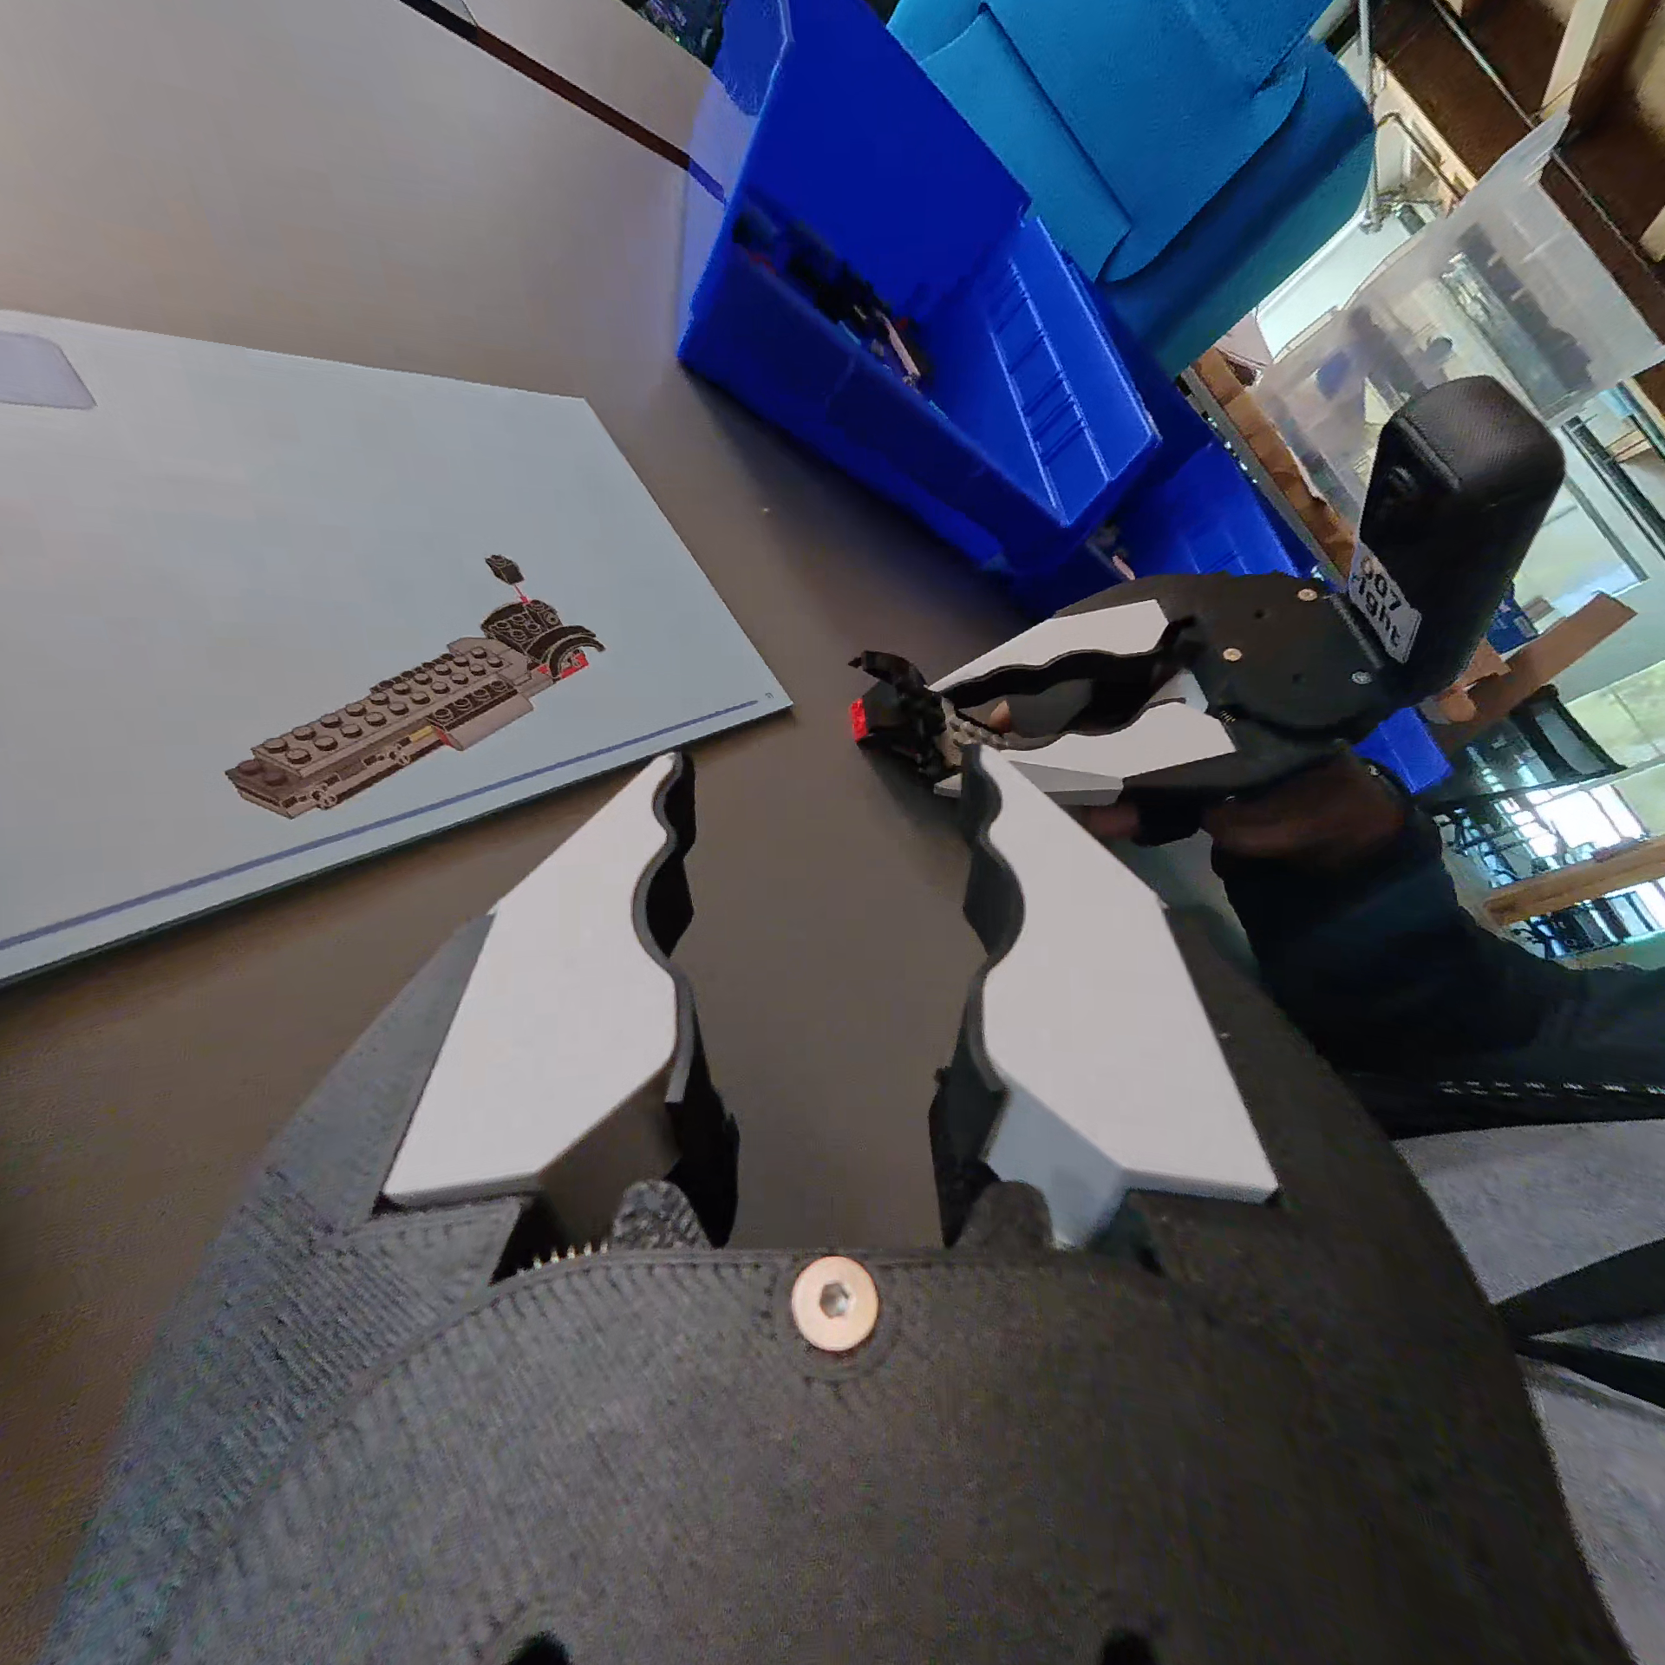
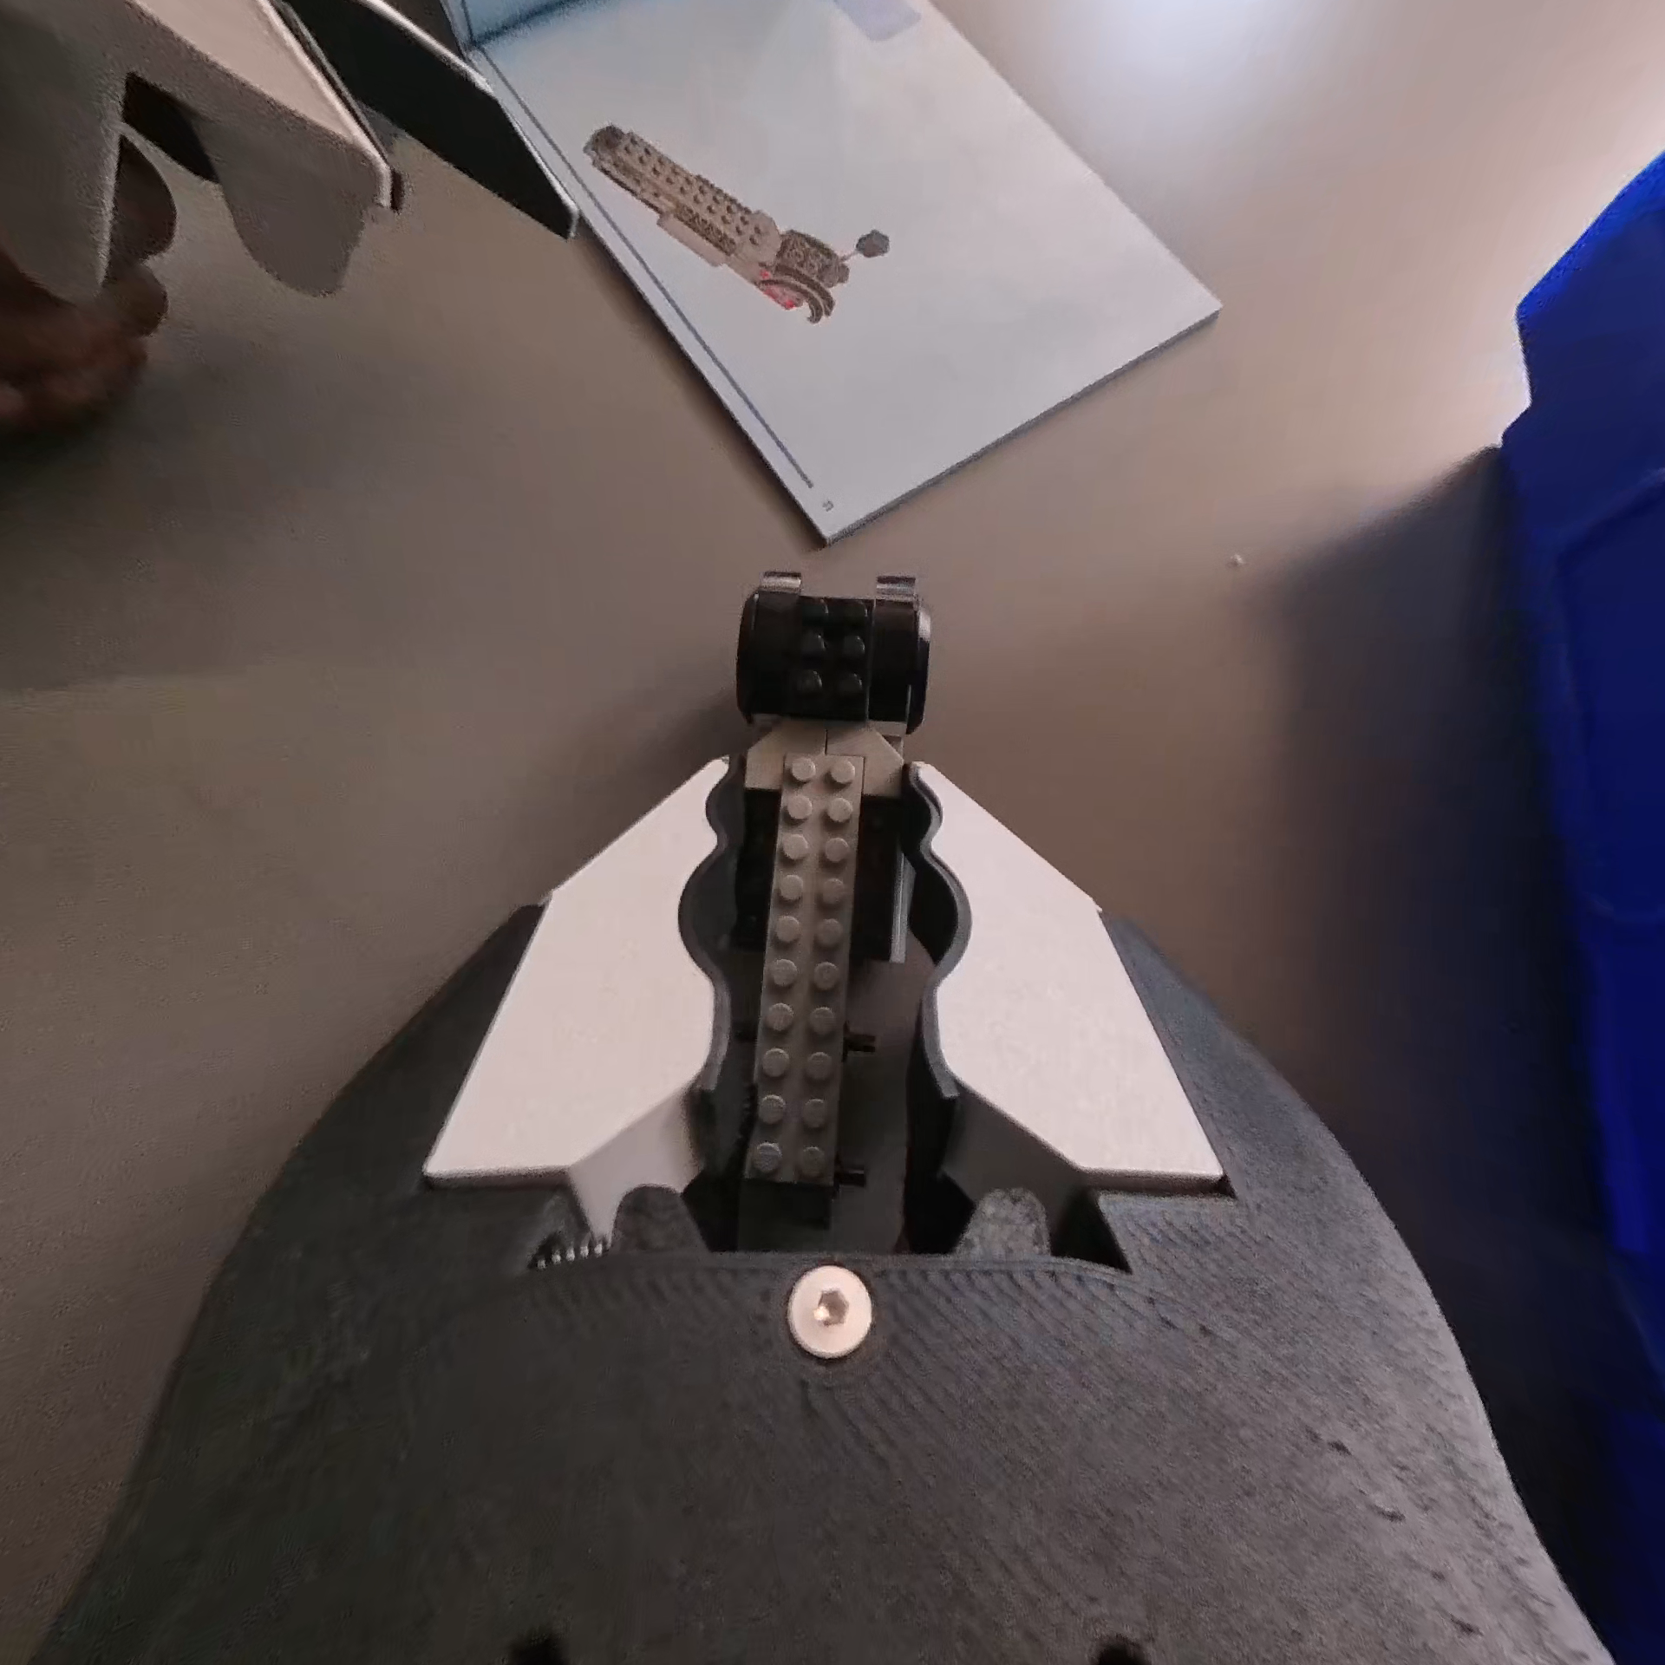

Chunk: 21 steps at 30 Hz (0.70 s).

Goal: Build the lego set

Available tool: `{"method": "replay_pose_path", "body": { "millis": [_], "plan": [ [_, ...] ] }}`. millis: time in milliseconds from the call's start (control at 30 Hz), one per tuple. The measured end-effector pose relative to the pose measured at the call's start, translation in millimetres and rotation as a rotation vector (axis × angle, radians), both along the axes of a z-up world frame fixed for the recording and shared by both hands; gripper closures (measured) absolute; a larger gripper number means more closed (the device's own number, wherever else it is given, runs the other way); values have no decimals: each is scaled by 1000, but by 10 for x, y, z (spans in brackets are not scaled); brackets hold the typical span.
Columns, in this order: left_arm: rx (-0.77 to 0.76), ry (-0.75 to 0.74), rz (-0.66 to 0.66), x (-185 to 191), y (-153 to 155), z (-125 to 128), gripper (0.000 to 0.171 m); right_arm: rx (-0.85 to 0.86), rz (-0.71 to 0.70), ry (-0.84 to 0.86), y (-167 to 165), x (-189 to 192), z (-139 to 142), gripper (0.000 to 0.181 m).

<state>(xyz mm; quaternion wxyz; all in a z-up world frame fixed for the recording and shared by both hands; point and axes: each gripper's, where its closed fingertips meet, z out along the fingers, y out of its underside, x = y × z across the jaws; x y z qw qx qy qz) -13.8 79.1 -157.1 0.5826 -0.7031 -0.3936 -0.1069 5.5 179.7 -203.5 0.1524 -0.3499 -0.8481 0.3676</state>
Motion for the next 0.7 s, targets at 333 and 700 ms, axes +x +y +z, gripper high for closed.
{"method": "replay_pose_path", "body": {
  "millis": [333,700],
  "plan": [
    [-9,38,-66,24,149,18,112,-88,-31,64,208,23,179,128],
    [-25,137,-117,-123,576,180,103,-328,-144,126,782,152,442,130]
  ]
}}
